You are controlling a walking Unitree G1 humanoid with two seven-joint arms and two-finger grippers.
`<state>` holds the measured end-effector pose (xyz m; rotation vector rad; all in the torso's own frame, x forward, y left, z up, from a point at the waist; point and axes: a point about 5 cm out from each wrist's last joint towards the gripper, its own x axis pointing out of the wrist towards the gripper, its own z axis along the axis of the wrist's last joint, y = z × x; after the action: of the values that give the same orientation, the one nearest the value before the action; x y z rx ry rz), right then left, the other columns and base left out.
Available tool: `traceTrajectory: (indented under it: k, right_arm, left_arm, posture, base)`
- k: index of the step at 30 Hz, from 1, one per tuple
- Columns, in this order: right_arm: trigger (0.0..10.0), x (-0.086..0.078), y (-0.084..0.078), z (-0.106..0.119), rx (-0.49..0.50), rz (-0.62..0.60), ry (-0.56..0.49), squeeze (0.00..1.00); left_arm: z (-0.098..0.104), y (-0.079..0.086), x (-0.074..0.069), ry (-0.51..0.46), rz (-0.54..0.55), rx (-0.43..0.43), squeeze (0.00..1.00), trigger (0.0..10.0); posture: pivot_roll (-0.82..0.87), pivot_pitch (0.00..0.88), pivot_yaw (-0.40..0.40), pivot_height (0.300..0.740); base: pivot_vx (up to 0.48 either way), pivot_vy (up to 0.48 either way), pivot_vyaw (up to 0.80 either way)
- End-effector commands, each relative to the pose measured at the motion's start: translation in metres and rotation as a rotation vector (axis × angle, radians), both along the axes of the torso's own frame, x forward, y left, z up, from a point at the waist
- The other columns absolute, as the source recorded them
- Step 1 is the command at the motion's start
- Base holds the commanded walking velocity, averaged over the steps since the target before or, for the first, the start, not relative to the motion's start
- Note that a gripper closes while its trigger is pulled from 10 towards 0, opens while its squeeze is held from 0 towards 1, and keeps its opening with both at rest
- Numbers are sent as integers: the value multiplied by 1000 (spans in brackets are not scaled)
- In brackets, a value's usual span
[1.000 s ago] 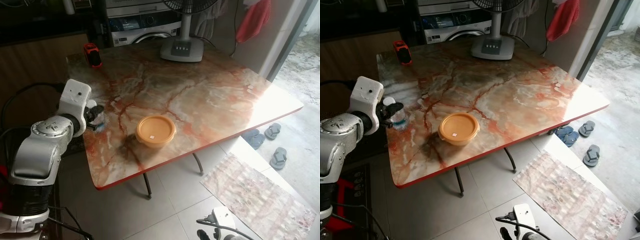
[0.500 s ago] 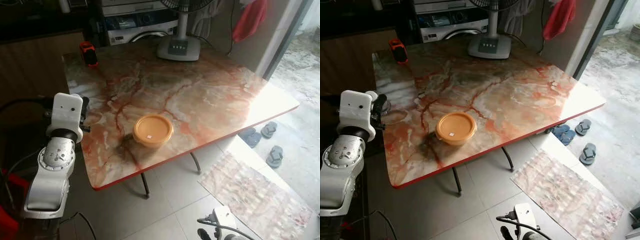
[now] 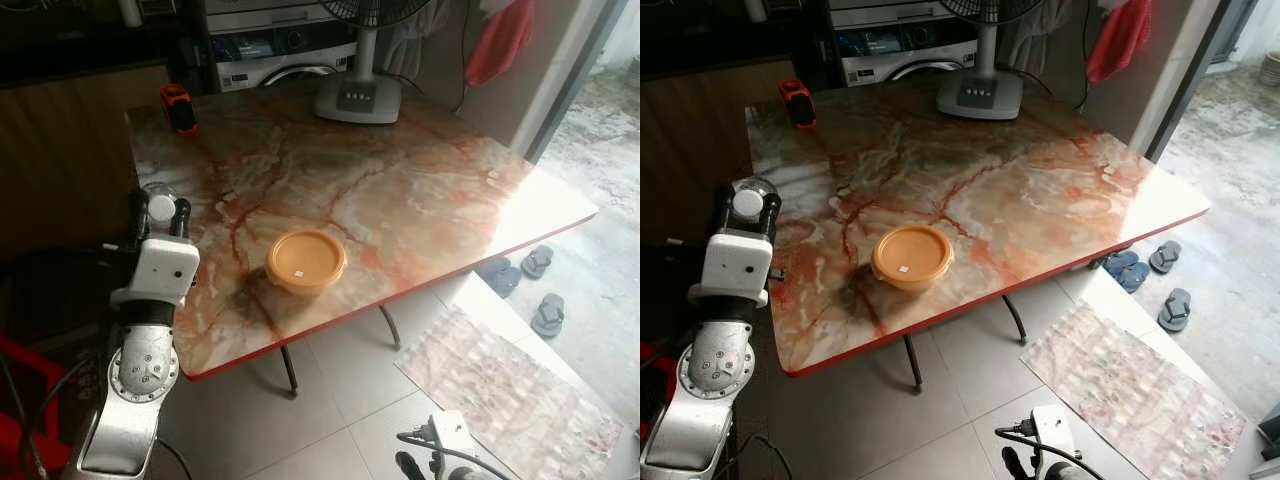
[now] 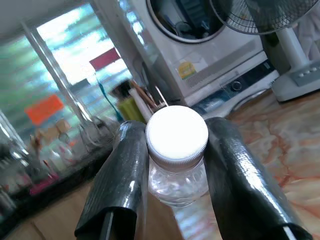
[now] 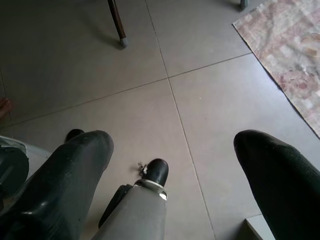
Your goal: Restocking fridge
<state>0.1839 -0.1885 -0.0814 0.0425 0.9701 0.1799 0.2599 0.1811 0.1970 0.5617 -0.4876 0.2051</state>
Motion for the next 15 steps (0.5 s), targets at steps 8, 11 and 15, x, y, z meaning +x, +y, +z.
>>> traceTrajectory:
  k: [8,11,15]
  right_arm:
    - [10000,-1,-3,0,-2,-50,-26,0]
    - [10000,-2,-3,0,-3,-66,-26,0]
    - [10000,-2,-3,-1,-9,-61,-22,0]
  left_arm:
    - [3,-5,-1,-56,-15,50,0,10000]
    - [5,-7,1,-69,-21,50,0,10000]
    - [3,-9,3,-60,-35,45,0,10000]
  posture:
    - [130,0,-40,740]
    - [128,0,-38,740]
    - [126,0,-37,740]
  base:
    - [0,0,0]
    - [0,0,-675]
    - [0,0,-788]
